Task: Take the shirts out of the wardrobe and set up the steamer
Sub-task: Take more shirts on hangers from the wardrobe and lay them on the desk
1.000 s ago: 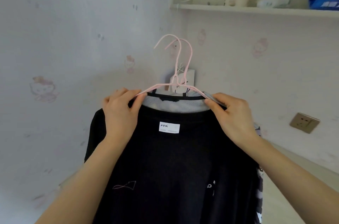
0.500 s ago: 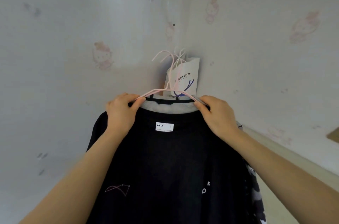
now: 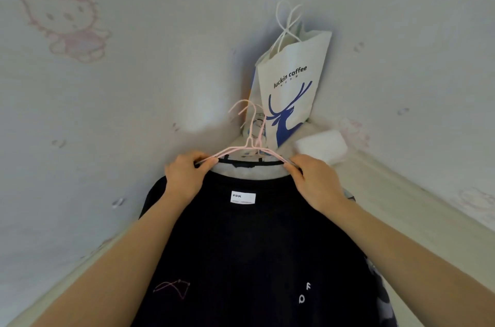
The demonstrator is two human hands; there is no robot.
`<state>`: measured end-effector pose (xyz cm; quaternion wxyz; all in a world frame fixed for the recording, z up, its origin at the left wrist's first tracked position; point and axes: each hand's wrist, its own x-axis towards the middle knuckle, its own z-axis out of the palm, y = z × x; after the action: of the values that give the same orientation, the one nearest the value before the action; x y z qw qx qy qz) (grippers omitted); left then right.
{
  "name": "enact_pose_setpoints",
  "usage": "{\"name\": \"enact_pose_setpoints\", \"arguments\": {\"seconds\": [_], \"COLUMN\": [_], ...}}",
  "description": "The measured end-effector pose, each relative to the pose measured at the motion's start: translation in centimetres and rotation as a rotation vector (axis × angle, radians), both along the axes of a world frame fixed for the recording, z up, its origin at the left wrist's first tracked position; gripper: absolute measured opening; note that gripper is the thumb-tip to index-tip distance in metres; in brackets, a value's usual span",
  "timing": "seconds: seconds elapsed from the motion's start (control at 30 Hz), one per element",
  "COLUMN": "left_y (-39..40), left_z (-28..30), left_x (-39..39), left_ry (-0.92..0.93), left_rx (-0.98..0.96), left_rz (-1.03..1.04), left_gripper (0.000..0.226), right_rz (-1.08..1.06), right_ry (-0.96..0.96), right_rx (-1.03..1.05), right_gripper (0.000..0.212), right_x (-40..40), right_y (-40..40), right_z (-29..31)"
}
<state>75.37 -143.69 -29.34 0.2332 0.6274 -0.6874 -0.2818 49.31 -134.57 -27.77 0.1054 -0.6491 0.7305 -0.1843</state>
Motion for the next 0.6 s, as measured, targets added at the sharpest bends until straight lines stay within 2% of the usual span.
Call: {"name": "enact_pose_setpoints", "arguments": {"seconds": [0.27, 0.43, 0.6], "left_y": [-2.2, -4.2, -3.4], "left_z": [-4.7, -5.8, -7.7], "left_x": [-1.2, -2.3, -2.7], "left_ry": [-0.124, -0.164, -0.152], "left_rx": [0.074, 0.041, -0.028], "left_rz": [0.017, 0.026, 0.041], "left_gripper": [0.021, 0.027, 0.022], "right_rz": [0.037, 0.044, 0.092], "right_ry": [-0.047, -0.069, 0.183], "right_rx": [0.200, 0.186, 0.156], "right_gripper": [0.025, 0.025, 0.029], "right_x": [-0.9, -1.8, -2.1], "right_y": [-3.1, -5.2, -4.5], "right_z": [-3.7, -4.9, -7.6]}}
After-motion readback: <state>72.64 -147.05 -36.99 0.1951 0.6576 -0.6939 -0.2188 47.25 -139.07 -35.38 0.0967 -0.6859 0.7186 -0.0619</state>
